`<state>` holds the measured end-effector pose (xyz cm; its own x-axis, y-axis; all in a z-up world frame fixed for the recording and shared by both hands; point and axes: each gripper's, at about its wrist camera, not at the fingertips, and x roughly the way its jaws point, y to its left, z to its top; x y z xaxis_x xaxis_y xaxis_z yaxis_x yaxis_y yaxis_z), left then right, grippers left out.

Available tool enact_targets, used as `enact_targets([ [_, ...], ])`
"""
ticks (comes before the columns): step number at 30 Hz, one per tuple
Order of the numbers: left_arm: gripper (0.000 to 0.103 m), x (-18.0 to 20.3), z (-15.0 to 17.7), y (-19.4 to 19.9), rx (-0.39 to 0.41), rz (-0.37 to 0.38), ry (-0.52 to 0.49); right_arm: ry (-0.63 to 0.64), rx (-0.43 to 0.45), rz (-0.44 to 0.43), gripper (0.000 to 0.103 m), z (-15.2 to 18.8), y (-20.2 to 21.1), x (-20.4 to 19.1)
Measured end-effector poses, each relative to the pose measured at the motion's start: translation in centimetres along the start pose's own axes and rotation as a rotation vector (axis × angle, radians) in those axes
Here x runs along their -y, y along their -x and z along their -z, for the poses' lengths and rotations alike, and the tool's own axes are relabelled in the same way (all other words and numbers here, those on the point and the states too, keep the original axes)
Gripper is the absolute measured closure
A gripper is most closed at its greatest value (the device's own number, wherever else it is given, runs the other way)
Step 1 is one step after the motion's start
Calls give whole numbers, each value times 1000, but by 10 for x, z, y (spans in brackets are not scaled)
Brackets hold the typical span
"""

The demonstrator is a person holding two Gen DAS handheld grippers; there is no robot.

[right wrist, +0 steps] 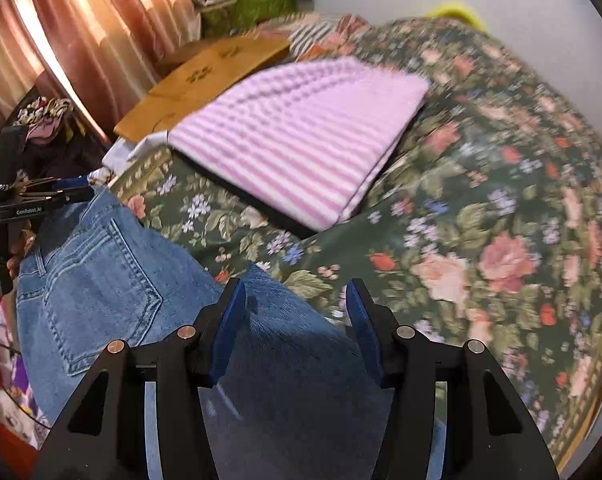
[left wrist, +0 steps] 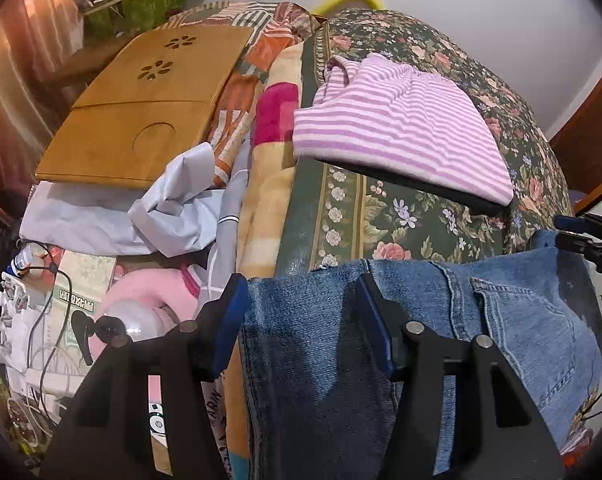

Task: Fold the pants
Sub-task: 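Move both grippers around to the waistband end of the folded jeans, then close both grippers on the edge of the folded jeans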

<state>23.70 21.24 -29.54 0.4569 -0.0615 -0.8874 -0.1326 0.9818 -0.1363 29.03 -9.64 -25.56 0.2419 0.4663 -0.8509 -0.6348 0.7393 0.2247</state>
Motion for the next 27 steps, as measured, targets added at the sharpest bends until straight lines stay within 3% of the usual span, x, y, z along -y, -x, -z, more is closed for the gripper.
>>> enact_targets([
  [7,47,-10,11,-3,-19,36,14,-27,-65,-74,65,-1,-24,-4],
  [14,47,-23,16,-1,-48,92,72,31,-93,-61,68,3,-14,-15],
  [18,48,-16,11,-3,-53,79,62,77,-101,-52,68,5,-12,-21],
  [20,56,-12,9,-4,-49,75,48,81,-103,-44,68,7,-15,-21],
  [22,75,-8,5,-2,-20,54,39,59,-101,-44,69,7,-20,-18],
  [24,85,0,2,1,14,0,5,36,-91,-52,72,8,-24,-15],
  [27,92,9,3,11,70,-54,-39,-14,-59,-73,82,8,-21,-8],
])
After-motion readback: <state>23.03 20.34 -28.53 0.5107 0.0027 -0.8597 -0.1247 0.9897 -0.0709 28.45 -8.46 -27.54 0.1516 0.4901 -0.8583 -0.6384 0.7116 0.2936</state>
